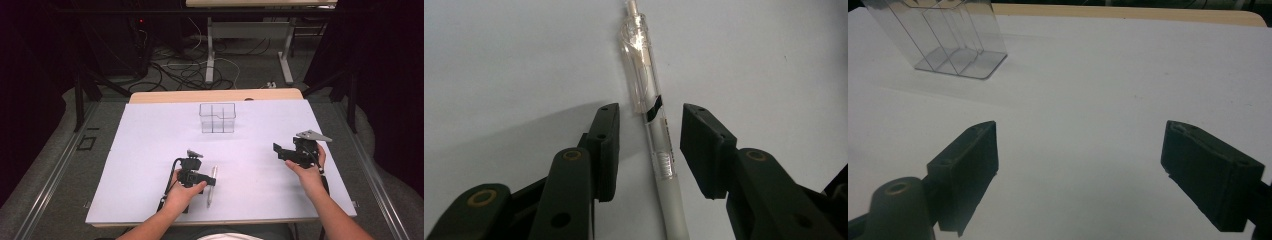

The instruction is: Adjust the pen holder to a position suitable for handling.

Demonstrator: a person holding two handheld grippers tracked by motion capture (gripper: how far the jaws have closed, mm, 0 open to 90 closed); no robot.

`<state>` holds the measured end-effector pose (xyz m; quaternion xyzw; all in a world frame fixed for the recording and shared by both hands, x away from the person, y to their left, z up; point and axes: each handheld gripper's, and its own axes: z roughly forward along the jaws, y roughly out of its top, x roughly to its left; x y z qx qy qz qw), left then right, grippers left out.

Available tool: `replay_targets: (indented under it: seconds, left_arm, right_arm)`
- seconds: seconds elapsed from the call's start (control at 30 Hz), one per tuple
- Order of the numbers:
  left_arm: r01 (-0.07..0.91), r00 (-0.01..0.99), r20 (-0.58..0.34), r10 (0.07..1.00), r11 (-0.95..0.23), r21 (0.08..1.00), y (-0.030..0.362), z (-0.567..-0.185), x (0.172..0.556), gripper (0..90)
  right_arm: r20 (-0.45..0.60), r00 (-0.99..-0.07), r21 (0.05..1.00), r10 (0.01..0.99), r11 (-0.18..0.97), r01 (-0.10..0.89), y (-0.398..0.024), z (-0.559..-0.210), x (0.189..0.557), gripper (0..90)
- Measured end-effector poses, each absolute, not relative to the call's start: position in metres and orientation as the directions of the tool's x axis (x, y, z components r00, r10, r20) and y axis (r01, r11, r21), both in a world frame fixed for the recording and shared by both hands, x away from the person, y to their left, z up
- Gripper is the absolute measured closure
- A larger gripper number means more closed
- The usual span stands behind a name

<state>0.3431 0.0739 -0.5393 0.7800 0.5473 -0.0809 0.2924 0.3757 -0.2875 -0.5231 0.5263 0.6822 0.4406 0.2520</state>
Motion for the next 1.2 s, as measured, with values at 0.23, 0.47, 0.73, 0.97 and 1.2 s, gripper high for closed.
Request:
replay_targets:
  seconds: [0.23, 0.47, 0.73, 0.97, 1.2]
  left_arm:
    - [0.902, 0.392, -0.451, 0.802, -0.24, 0.358, 0.0692, -0.5398, 0.3414, 65.9]
    - [0.909, 0.376, -0.452, 0.809, -0.228, 0.348, 0.0664, -0.5405, 0.3404, 72.1]
    - [0.916, 0.359, -0.458, 0.813, -0.211, 0.342, 0.0661, -0.5413, 0.3404, 77.1]
    - [0.916, 0.359, -0.459, 0.813, -0.212, 0.341, 0.0663, -0.5417, 0.3406, 78.5]
    - [0.917, 0.358, -0.462, 0.811, -0.213, 0.337, 0.0645, -0.5416, 0.34, 79.6]
  right_arm:
    - [0.116, -0.325, 0.865, 0.939, 0.066, 0.498, -0.2868, -0.5236, 0.3758, 14.8]
    - [0.111, -0.327, 0.866, 0.939, 0.07, 0.495, -0.2871, -0.5239, 0.3763, 14.8]
    - [0.113, -0.328, 0.866, 0.938, 0.069, 0.496, -0.2874, -0.5239, 0.3763, 14.8]
    - [0.112, -0.328, 0.865, 0.938, 0.07, 0.496, -0.2869, -0.5238, 0.376, 14.8]
    - [0.113, -0.329, 0.866, 0.938, 0.069, 0.494, -0.2871, -0.5235, 0.3759, 14.8]
